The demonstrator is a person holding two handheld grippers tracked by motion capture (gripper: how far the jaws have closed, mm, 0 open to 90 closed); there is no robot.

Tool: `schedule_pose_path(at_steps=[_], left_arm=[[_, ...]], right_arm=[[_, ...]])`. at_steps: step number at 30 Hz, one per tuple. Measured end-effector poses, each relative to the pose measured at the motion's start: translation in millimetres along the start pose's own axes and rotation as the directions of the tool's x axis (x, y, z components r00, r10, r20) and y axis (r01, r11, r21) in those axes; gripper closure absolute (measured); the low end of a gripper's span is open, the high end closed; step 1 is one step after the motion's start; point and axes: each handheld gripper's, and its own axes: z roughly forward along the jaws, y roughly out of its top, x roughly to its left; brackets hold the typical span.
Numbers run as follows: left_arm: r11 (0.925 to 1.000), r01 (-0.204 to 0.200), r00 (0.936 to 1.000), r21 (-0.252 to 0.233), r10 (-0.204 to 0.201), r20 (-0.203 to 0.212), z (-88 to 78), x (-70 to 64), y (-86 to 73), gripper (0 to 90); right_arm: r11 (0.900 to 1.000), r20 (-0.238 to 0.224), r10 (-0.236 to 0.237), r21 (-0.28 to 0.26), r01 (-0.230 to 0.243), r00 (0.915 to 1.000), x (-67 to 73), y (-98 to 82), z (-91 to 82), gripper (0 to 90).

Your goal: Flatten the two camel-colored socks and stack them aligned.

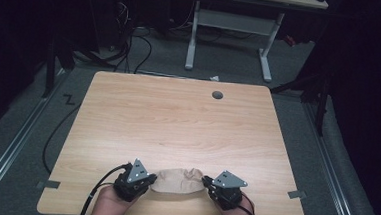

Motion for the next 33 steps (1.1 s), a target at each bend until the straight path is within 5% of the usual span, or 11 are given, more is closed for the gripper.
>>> schedule_pose_path(at_steps=[10, 22, 27, 33], left_arm=[[0.9976, -0.012, 0.9999, 0.068, 0.012, -0.002, 14.2, 0.3, -4.0, 85.1], [0.9972, -0.022, 0.9991, 0.071, 0.024, -0.035, 21.8, 7.5, -2.0, 79.2], [0.9987, 0.001, 0.9994, 0.052, 0.001, -0.033, 19.8, 9.8, -1.0, 67.8], [0.9992, 0.023, 0.9989, -0.033, -0.024, -0.04, 7.7, 15.8, 3.4, 54.7]], right_arm=[[0.998, 0.003, 0.001, 0.062, -0.001, 1.0, -1.2, -5.2, 11.9, 82.4], [0.997, -0.007, 0.024, 0.075, -0.023, 0.9997, -1.0, -7.5, 15.3, 80.2], [0.998, -0.007, 0.05, 0.042, -0.05, 0.9987, -2.5, -5.9, 10.7, 72.7], [0.997, 0.014, 0.08, -0.021, -0.079, 0.9967, -8.6, -2.6, 0.9, 68.3]])
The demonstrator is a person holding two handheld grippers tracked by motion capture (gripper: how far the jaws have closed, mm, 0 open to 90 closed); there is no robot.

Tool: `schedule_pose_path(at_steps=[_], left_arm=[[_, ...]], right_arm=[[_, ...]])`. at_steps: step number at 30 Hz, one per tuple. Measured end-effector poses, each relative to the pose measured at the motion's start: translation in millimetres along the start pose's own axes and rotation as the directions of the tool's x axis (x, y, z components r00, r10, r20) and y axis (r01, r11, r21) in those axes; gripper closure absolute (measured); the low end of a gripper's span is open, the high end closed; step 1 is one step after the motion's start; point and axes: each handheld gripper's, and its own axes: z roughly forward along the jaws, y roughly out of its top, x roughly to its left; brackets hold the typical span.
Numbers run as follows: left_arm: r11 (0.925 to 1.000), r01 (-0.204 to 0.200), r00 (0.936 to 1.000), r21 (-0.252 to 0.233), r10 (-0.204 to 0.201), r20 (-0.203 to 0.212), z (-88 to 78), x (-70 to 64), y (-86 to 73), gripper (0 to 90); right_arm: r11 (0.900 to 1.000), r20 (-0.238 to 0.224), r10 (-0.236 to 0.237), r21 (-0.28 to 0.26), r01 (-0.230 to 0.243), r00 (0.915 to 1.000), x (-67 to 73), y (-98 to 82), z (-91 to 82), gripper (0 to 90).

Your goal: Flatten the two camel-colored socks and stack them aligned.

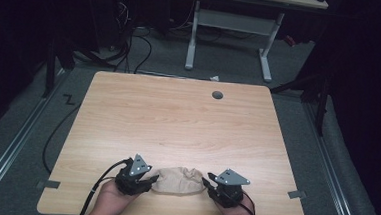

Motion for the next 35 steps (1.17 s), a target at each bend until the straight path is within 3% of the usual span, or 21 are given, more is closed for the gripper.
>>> schedule_pose_path(at_steps=[6, 12, 15, 17, 19, 20, 21, 22, 24, 26, 28, 31, 35], left_arm=[[0.9963, 0.061, 0.9964, -0.061, -0.065, -0.054, -11.4, 21.4, 0.5, 49.3], [0.9881, 0.126, 0.9823, -0.088, -0.137, -0.128, -20.4, 56.2, -6.9, 47.1], [0.9878, 0.137, 0.9711, -0.074, -0.149, -0.187, -22.7, 78.3, -13.8, 46.1], [0.9876, 0.149, 0.9573, -0.048, -0.157, -0.243, -22.7, 92.8, -21.0, 46.1], [0.9781, 0.204, 0.9427, -0.04, -0.207, -0.262, -24.7, 106.5, -27.8, 46.1], [0.9715, 0.232, 0.9383, -0.051, -0.237, -0.252, -27.4, 110.2, -29.6, 45.8], [0.9663, 0.247, 0.9382, -0.071, -0.257, -0.231, -30.9, 110.7, -29.8, 45.8], [0.9657, 0.244, 0.9419, -0.089, -0.258, -0.216, -34.1, 108.2, -28.3, 45.8], [0.9758, 0.193, 0.9549, -0.104, -0.211, -0.209, -36.7, 99.0, -23.1, 45.6], [0.986, 0.139, 0.9639, -0.092, -0.156, -0.216, -33.4, 91.0, -19.5, 45.5], [0.9896, 0.128, 0.9696, -0.066, -0.138, -0.202, -27.2, 88.1, -18.9, 45.5], [0.9913, 0.13, 0.9698, -0.024, -0.132, -0.205, -23.3, 87.3, -20.2, 45.7], [0.9836, 0.177, 0.9647, -0.037, -0.18, -0.192, -27.5, 91.0, -23.1, 46.4]], right_arm=[[0.999, 0.027, 0.031, -0.035, -0.03, 0.9992, -16.2, 0.1, -7.3, 65.8], [0.995, 0.094, 0.083, -0.064, -0.077, 0.9922, -43.4, -4.1, -14.9, 62.6], [0.993, 0.134, 0.104, -0.076, -0.095, 0.9855, -61.3, -8.7, -17.2, 60.6], [0.994, 0.18, 0.091, -0.073, -0.079, 0.9794, -74.7, -14.0, -16.5, 58.3], [0.994, 0.225, 0.101, -0.059, -0.09, 0.9691, -89.5, -21.5, -14.5, 57.4], [0.988, 0.248, 0.15, -0.057, -0.14, 0.9572, -100.7, -27.2, -14.0, 56.9], [0.981, 0.253, 0.195, -0.061, -0.185, 0.9477, -108.3, -30.8, -15.1, 56.9], [0.973, 0.256, 0.229, -0.071, -0.218, 0.9393, -113.1, -33.5, -16.8, 56.6], [0.966, 0.264, 0.257, -0.085, -0.243, 0.9295, -115.8, -35.0, -19.6, 56.1], [0.966, 0.265, 0.258, -0.09, -0.242, 0.9291, -113.0, -33.6, -19.9, 56.8], [0.972, 0.266, 0.234, -0.083, -0.219, 0.9351, -108.8, -30.5, -17.5, 57.7], [0.975, 0.269, 0.221, -0.077, -0.208, 0.9375, -103.8, -27.4, -15.3, 57.9], [0.974, 0.268, 0.224, -0.078, -0.211, 0.937, -103.3, -26.7, -14.3, 57.8]])
